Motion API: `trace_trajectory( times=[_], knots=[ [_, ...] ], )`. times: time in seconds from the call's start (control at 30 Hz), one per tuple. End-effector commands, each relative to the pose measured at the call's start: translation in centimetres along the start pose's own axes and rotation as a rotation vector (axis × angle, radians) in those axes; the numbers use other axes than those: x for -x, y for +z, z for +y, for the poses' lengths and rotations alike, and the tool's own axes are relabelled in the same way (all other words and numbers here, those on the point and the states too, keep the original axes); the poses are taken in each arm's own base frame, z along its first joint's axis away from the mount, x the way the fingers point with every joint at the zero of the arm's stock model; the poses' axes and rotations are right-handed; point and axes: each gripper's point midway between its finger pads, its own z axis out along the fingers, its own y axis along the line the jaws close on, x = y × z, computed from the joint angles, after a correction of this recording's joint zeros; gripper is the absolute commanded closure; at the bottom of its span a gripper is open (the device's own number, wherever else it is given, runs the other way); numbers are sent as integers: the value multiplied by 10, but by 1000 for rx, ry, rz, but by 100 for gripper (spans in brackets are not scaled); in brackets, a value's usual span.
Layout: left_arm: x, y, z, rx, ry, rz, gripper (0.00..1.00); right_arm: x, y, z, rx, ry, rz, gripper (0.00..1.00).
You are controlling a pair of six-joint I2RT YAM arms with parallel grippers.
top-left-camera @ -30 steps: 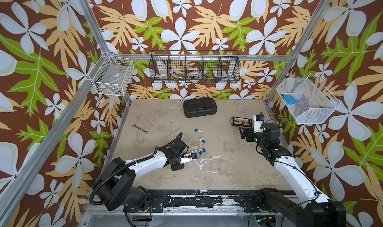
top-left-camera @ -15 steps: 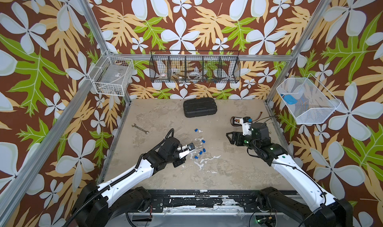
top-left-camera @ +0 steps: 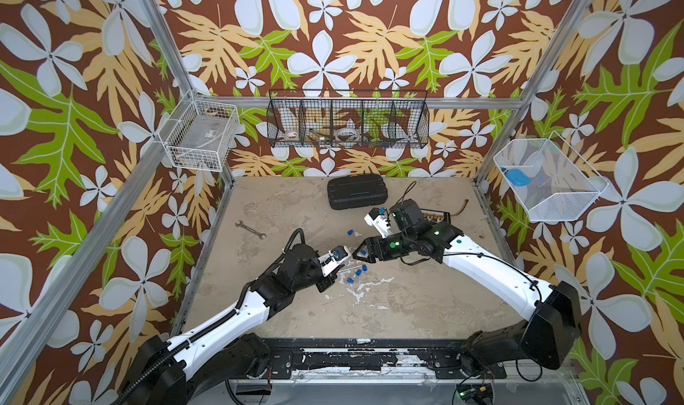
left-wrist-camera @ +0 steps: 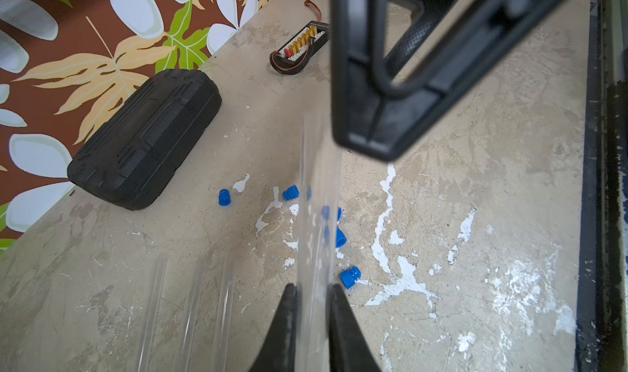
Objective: Insert stoppers into test tubes
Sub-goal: Pick up the test tube at the center of the board.
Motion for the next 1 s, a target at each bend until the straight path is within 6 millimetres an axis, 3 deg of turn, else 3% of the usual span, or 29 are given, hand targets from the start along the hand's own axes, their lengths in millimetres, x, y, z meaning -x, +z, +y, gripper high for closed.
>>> trace_trajectory(
  times=[0.0, 0.3, 0.97],
  knots=[
    [11, -1, 4, 13, 21, -44, 100, -6, 7, 11, 41, 14, 55, 25],
    [10, -1, 4, 17, 38, -39, 100, -1, 19, 8, 19, 41, 82, 46],
    [9, -1, 4, 17, 56, -35, 100, 0, 31, 8, 2, 49, 109, 71]
  ],
)
